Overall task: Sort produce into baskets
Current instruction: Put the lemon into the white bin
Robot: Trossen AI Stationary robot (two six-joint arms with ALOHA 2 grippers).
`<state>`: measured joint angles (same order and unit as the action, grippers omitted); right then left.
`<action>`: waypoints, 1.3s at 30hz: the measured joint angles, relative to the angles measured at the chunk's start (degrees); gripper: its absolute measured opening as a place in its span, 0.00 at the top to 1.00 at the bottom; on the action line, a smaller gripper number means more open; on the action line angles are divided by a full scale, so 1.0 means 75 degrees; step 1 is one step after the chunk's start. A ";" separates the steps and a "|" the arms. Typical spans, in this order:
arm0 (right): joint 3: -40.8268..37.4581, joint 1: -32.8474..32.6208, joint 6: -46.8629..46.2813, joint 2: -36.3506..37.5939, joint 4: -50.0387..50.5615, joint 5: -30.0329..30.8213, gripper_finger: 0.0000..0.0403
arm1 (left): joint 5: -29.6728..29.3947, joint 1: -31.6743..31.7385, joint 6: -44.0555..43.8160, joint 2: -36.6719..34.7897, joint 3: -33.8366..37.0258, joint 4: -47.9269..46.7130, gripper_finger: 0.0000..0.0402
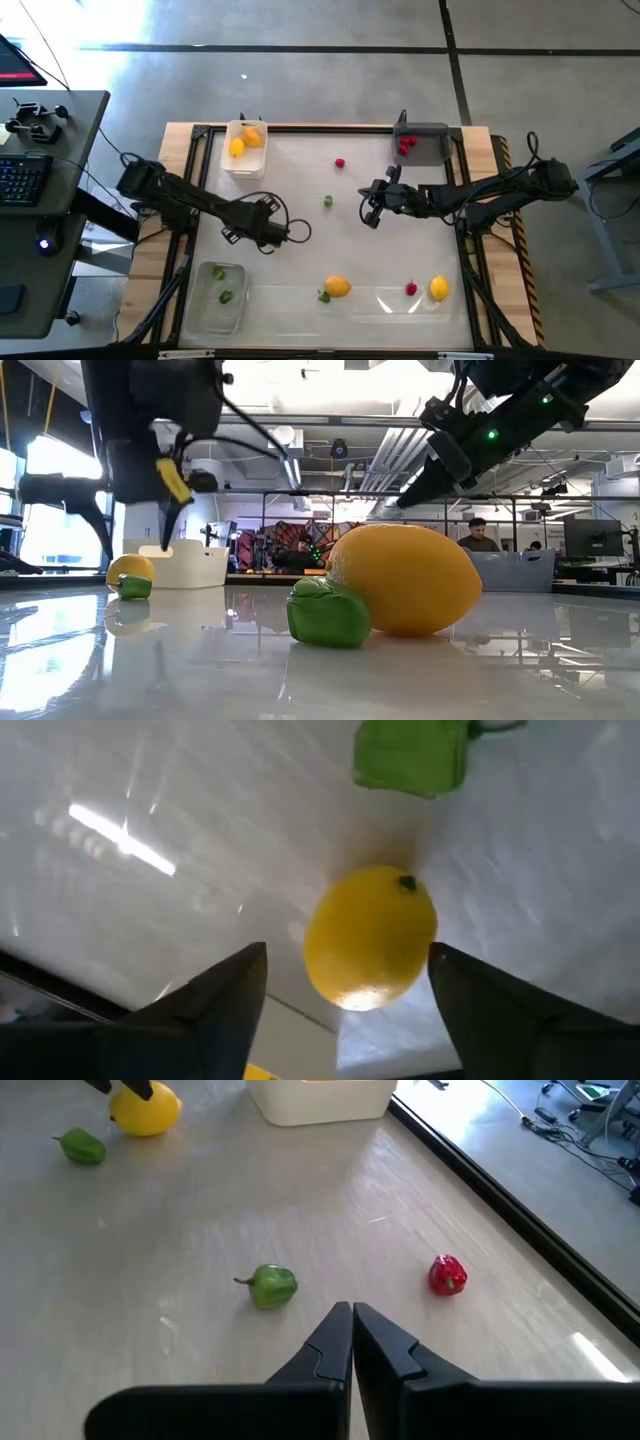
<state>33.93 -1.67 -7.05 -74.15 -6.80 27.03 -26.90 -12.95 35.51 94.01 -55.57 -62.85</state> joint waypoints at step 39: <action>0.0001 0.0000 -0.0128 -0.0017 0.0311 0.0000 0.99 | 0.0977 0.1436 -0.0658 -0.0237 -0.0670 0.0120 0.68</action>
<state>33.94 -1.67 -8.01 -74.28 -4.46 27.03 -19.58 -2.18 30.58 92.23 -60.59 -61.95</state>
